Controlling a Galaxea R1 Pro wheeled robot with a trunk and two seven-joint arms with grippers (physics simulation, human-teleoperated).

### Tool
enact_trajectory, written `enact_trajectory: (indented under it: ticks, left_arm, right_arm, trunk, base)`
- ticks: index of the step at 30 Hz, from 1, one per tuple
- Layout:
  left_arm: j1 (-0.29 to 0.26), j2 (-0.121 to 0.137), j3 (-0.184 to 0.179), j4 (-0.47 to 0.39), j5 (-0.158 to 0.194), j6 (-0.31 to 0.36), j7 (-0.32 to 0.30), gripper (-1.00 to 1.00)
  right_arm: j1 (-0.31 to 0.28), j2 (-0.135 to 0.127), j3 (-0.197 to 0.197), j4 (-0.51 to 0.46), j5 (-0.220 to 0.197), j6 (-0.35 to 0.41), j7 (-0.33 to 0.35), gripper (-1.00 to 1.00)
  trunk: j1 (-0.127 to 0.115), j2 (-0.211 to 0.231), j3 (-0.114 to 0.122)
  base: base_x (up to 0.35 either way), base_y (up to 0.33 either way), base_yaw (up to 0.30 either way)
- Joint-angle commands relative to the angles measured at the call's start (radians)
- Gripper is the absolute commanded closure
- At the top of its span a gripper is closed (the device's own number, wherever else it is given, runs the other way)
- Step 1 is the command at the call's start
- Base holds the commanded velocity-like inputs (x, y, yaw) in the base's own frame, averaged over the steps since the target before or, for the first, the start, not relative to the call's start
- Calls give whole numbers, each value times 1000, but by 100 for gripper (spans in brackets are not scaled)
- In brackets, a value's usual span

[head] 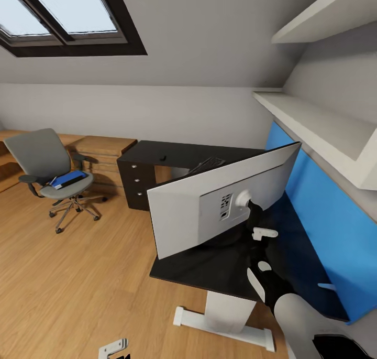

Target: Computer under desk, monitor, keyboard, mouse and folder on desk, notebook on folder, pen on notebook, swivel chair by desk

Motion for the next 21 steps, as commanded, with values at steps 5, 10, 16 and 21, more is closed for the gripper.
enact_trajectory:
  ticks: [5,10,16,21]
  left_arm:
    - [0,0,-2,0,5,-3,4,-100]
    - [0,0,-2,0,5,-3,4,-100]
    - [0,0,-2,0,5,-3,5,-100]
    - [0,0,-2,0,5,-3,5,-100]
  right_arm:
    - [0,-3,6,5,-2,-10,-4,100]
    - [0,-3,6,5,-2,-10,-4,100]
    - [0,-3,6,5,-2,-10,-4,100]
    - [0,-3,6,5,-2,-10,-4,100]
  trunk:
    - [0,-1,-2]
    - [0,-1,-2]
    - [-11,20,8]
    - [-11,20,8]
  base:
    - [0,0,0]
    - [0,0,0]
    - [0,0,0]
    - [0,0,0]
